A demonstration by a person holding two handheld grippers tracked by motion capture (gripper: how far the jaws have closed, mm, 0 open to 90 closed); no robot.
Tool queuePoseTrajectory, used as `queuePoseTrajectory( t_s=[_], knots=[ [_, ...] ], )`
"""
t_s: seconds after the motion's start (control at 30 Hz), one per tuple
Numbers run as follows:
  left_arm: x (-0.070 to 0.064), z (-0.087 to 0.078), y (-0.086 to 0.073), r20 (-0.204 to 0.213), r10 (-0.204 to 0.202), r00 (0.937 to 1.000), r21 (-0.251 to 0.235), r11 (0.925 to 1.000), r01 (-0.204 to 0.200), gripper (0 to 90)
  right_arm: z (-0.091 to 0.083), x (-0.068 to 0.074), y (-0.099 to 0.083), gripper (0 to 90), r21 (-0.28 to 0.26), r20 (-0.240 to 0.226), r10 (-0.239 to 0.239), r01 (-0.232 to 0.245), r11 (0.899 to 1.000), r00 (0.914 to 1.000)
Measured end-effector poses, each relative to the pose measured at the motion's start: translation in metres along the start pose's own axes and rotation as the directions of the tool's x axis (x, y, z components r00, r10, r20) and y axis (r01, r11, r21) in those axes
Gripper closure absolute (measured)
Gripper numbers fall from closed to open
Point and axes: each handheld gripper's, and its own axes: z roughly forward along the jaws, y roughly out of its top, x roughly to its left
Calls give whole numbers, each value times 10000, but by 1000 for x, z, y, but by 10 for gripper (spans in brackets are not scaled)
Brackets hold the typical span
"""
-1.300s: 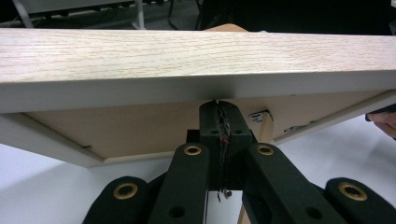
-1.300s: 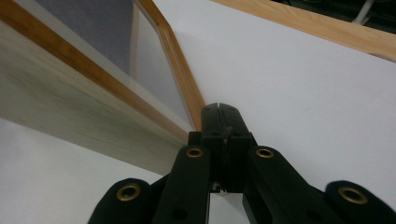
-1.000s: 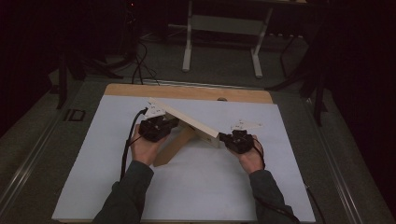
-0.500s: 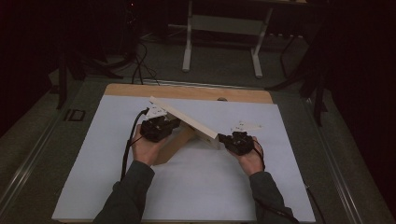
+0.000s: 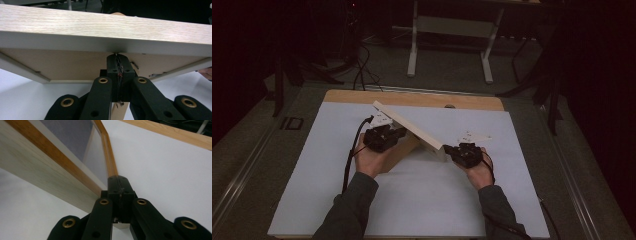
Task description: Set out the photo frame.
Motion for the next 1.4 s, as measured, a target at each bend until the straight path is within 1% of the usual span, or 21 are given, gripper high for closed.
queuePoseTrajectory(
  t_s=[0.3,0.47,0.73,1.07,1.4],
  knots=[
    [-2,-1,2,26,65,10000,-16,10000,-65,900,2,7,1,898,4,-166,-190,190,9998,9997],
    [-5,0,2,103,249,9996,100,9996,-250,900,2,9,2,897,-7,-179,-252,252,9997,9995],
    [-8,4,1,244,340,9991,258,9991,-346,900,2,10,3,898,-36,-217,-301,300,9995,9993],
    [-14,6,1,332,394,9987,197,9990,-401,900,2,14,3,898,-71,-303,-352,350,9994,9989],
    [-16,5,2,352,433,9984,139,9989,-438,900,5,21,4,897,-72,-542,-541,538,9985,9971]
  ],
)
